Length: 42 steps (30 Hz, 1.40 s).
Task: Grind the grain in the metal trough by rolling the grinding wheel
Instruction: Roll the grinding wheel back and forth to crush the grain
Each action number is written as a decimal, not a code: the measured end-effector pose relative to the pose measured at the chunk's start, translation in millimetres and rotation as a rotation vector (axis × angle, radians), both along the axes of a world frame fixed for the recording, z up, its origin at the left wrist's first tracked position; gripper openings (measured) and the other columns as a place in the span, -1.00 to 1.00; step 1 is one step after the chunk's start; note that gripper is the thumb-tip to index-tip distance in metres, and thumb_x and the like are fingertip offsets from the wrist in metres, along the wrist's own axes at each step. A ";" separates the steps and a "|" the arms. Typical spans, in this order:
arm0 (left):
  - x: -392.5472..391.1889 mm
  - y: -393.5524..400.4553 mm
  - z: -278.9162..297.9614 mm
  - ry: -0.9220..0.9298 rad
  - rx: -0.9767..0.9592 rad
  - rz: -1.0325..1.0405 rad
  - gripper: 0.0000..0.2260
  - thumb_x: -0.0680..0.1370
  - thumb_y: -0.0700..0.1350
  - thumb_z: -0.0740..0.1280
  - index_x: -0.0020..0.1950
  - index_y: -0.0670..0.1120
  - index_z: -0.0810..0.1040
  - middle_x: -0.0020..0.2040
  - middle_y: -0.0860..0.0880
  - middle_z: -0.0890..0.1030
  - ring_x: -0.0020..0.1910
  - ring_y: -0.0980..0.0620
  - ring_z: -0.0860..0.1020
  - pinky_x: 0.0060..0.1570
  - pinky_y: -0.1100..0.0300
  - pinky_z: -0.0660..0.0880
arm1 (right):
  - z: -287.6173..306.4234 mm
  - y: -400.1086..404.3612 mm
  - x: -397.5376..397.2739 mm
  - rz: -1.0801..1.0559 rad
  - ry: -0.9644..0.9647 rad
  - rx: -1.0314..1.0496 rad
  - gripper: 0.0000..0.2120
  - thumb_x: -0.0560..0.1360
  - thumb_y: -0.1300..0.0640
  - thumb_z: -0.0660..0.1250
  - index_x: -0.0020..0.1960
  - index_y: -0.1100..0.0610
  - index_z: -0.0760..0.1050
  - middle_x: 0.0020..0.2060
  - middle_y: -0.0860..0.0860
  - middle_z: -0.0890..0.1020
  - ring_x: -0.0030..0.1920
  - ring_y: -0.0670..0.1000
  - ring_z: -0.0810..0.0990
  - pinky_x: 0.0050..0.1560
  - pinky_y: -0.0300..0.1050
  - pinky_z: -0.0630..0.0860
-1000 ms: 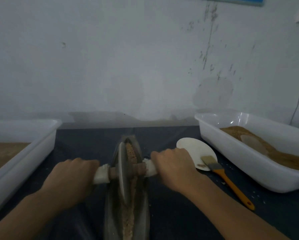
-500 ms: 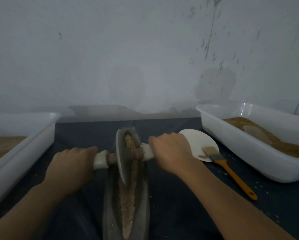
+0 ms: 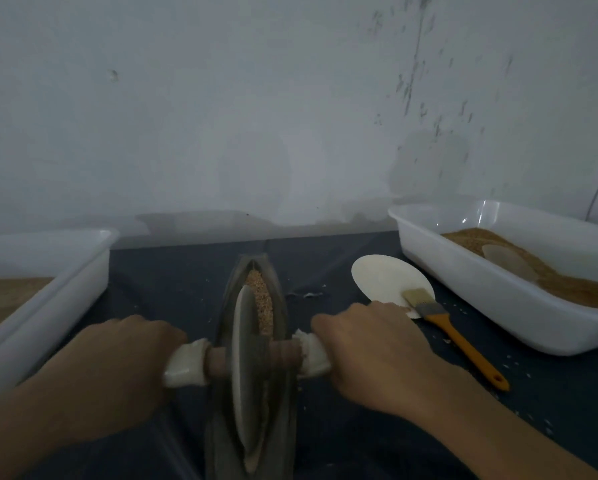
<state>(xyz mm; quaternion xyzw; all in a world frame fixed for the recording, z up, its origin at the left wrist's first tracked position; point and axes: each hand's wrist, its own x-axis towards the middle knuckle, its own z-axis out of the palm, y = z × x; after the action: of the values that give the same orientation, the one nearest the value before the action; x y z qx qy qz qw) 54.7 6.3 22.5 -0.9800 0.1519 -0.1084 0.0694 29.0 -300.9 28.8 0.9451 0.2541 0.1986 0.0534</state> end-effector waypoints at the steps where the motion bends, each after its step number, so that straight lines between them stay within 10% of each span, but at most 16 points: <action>1: 3.3 -4.3 -0.2 -0.072 0.045 -0.023 -0.83 0.20 0.22 0.28 -0.29 0.28 0.34 -0.38 0.14 0.46 -0.29 0.16 0.55 -0.35 0.18 0.42 | -2.0 1.9 7.9 -0.026 0.014 0.017 -0.75 0.35 0.01 0.37 -0.22 -0.05 0.27 -0.38 -0.02 0.48 -0.37 0.08 0.49 -0.40 -0.08 0.25; 4: 18.8 -21.9 2.1 -0.330 0.123 -0.046 -0.58 0.09 0.04 0.54 -0.37 0.12 0.28 -0.52 0.09 0.43 -0.57 0.01 0.48 -0.52 0.27 0.15 | -8.7 10.0 42.4 -0.118 -0.013 0.055 -0.83 0.42 -0.03 0.34 -0.10 -0.02 0.38 -0.24 0.00 0.57 -0.26 0.10 0.54 -0.31 -0.06 0.33; 7: 37.0 -34.4 1.8 -0.426 0.044 -0.019 -0.68 0.18 -0.09 0.53 -0.35 0.00 0.37 -0.46 0.02 0.50 -0.53 -0.12 0.50 -0.52 0.21 0.33 | -14.7 16.0 69.4 -0.169 -0.102 0.069 -0.82 0.43 0.00 0.35 -0.12 0.01 0.36 -0.28 0.00 0.58 -0.35 0.08 0.48 -0.38 -0.11 0.19; 19: -47.2 -6.1 11.3 -0.169 -0.014 -0.068 -0.81 0.28 0.14 0.31 -0.24 0.16 0.33 -0.40 0.14 0.48 -0.37 0.10 0.53 -0.39 0.16 0.44 | 2.4 0.4 -16.3 -0.048 -0.178 -0.028 -0.48 0.01 0.05 0.56 -0.30 -0.04 0.23 -0.56 -0.07 0.39 -0.60 0.00 0.38 -0.59 -0.07 0.38; 35: 17.0 -22.8 -4.9 -0.250 0.029 0.057 -0.73 0.43 0.05 0.32 -0.21 0.09 0.20 -0.31 0.08 0.43 -0.32 0.01 0.49 -0.36 0.15 0.27 | -3.1 17.7 51.6 -0.145 -0.148 -0.077 -0.76 0.37 0.04 0.41 -0.10 0.00 0.36 -0.28 -0.02 0.58 -0.31 0.06 0.55 -0.40 -0.11 0.28; 42: -37.2 -12.0 8.5 -0.350 0.058 -0.184 -0.49 0.00 -0.02 0.56 -0.32 0.10 0.25 -0.52 0.10 0.41 -0.63 0.05 0.36 -0.56 0.28 0.18 | -14.0 -3.3 -7.0 -0.026 -0.213 0.077 -0.61 0.09 0.10 0.53 -0.29 0.01 0.32 -0.52 -0.05 0.42 -0.58 0.03 0.39 -0.56 -0.09 0.36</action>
<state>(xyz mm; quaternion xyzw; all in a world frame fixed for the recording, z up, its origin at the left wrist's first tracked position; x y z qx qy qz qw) 17.4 -5.7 31.0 -0.9258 0.2295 -0.2784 0.1129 22.0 -304.2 14.9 0.9231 0.2270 0.3068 0.0464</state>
